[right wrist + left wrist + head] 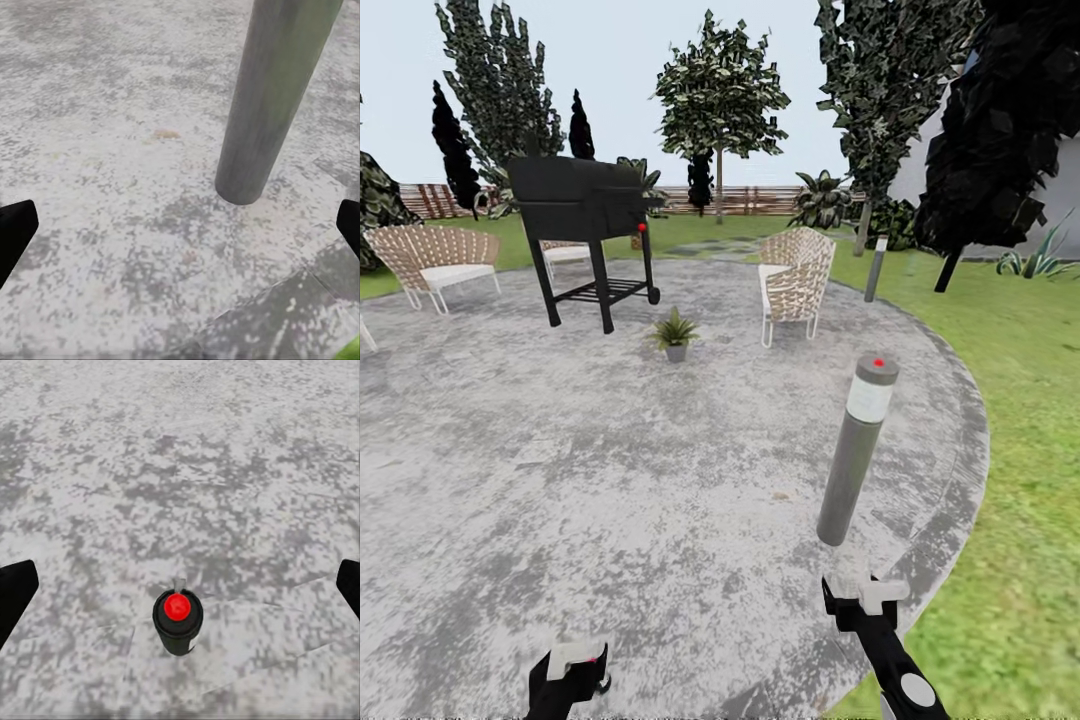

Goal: Pick up the pesticide atomizer in the garden and spray insectifuge to fully cover both potted plants in the garden.

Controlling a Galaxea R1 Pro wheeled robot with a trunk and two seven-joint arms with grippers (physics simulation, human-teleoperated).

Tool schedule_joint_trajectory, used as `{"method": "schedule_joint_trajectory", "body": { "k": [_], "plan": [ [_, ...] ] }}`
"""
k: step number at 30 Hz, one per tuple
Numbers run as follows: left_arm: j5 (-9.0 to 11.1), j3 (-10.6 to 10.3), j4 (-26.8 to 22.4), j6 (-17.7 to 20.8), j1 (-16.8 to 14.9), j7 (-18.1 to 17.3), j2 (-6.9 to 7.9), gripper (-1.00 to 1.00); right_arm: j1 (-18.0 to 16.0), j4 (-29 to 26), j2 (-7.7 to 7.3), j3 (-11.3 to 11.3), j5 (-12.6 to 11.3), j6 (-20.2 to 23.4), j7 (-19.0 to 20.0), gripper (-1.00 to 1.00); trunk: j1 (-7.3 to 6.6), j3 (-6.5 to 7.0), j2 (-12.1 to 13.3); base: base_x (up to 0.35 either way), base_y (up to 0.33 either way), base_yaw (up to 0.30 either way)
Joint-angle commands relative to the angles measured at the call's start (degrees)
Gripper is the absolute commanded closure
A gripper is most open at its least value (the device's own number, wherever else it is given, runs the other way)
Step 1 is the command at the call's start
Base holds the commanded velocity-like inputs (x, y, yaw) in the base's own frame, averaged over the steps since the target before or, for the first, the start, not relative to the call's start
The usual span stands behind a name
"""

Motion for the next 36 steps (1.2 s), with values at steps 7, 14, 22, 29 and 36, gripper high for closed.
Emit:
{"method": "schedule_joint_trajectory", "body": {
  "k": [7,14,22,29,36],
  "plan": [
    [-0.3,0.4,0.1,-0.3,0.0,0.0,-0.03,-1.00,0.0,0.0,-0.01,0.1,0.0,-0.2,0.0,-1.00,1.53,-1.95,-2.8,0.000,0.000,0.000],
    [-0.3,0.6,0.1,-0.2,0.0,0.0,-0.03,-1.00,0.0,0.0,-0.01,0.1,0.0,-0.2,0.0,-1.00,3.07,-3.84,-5.6,0.000,0.000,0.000],
    [-0.3,0.7,0.1,-0.2,-0.1,0.0,-0.03,-1.00,0.0,0.0,-0.01,0.1,0.0,-0.2,0.0,-1.00,3.66,-6.25,-6.5,0.000,0.000,0.000],
    [-0.3,0.5,0.1,-0.2,-0.1,0.0,-0.03,-1.00,0.0,0.0,-0.03,0.1,0.0,-0.2,0.0,-1.00,3.84,-8.43,-6.6,0.000,0.000,0.000],
    [-0.3,0.5,0.1,-0.2,-0.1,0.0,-0.03,-1.00,0.0,0.0,-0.01,0.1,0.0,-0.2,0.0,-1.00,4.02,-10.62,-6.7,0.000,0.000,0.000]
  ]
}}
